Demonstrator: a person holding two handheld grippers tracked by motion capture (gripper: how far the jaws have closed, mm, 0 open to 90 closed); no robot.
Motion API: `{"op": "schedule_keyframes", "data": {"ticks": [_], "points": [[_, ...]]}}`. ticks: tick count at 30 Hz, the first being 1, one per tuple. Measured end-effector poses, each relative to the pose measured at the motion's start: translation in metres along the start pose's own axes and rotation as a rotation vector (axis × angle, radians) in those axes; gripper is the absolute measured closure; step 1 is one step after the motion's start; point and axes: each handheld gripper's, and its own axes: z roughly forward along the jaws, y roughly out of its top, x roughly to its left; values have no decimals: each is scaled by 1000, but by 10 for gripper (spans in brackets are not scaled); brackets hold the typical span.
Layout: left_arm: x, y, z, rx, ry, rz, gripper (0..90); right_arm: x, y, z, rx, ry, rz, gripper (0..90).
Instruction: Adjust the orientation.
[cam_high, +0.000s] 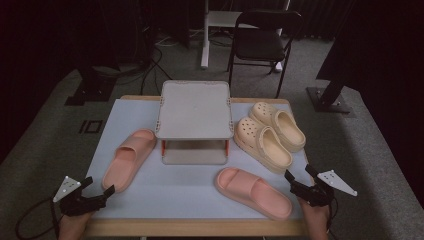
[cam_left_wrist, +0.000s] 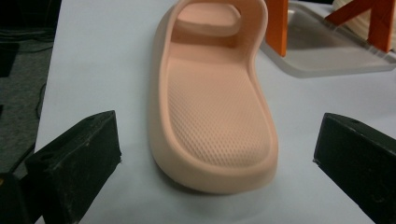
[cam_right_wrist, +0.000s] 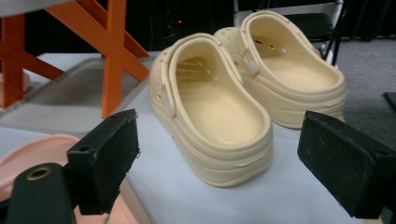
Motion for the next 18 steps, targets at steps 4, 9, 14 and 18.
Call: {"op": "schedule_keyframes", "data": {"ticks": [4, 9, 14, 18], "points": [[4, 5, 0, -2, -2, 6, 3, -2, -2, 1, -3, 11, 2, 120], [11, 16, 6, -22, 7, 19, 4, -5, -9, 4, 19, 7, -1, 120], [16, 22, 16, 0, 0, 21, 4, -2, -10, 6, 42, 9, -5, 120], [22, 27, 25, -4, -8, 17, 4, 0, -9, 6, 36, 13, -17, 121]]}}
